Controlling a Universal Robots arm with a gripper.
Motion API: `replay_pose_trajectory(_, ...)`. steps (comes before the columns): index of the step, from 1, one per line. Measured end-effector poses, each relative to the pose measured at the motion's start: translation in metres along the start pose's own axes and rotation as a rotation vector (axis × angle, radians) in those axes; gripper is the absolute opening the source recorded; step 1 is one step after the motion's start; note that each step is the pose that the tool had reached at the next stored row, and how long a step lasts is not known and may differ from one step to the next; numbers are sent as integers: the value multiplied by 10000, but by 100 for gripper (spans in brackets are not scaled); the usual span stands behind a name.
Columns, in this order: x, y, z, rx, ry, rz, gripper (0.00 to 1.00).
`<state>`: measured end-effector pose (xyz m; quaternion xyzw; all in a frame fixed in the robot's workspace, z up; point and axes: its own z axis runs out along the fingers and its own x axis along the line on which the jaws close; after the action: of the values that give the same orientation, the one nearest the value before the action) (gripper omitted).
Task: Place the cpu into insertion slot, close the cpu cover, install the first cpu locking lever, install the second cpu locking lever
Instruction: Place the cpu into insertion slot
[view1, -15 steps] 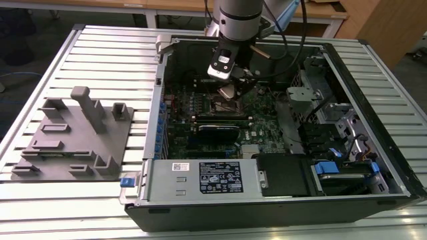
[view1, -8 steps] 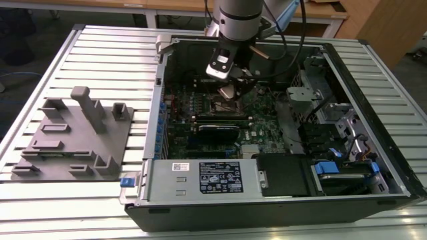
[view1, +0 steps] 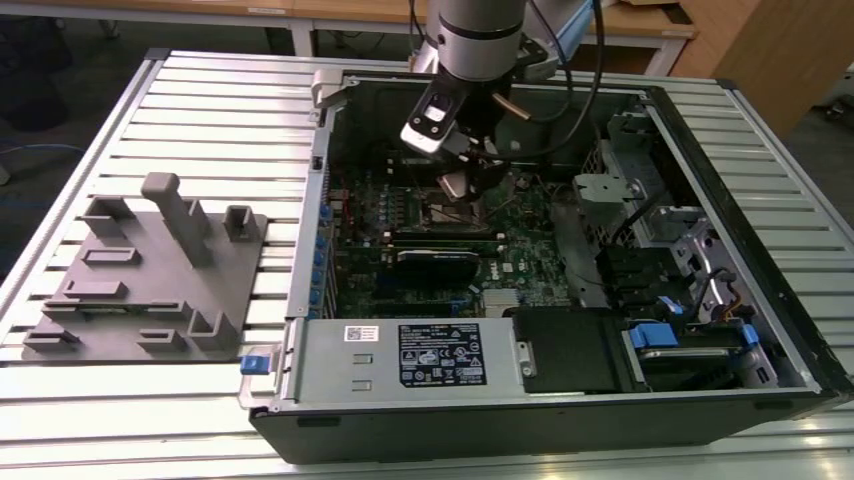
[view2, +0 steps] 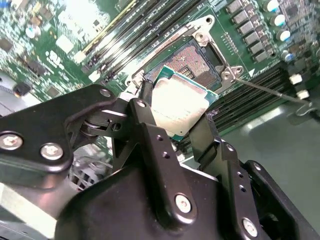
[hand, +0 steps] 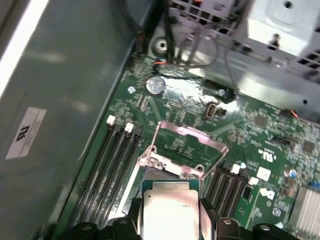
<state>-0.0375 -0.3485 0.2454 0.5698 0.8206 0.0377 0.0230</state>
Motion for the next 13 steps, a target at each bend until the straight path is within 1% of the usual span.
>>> replay_pose_trajectory(13,0,0,2,-13,-207,2344,54)
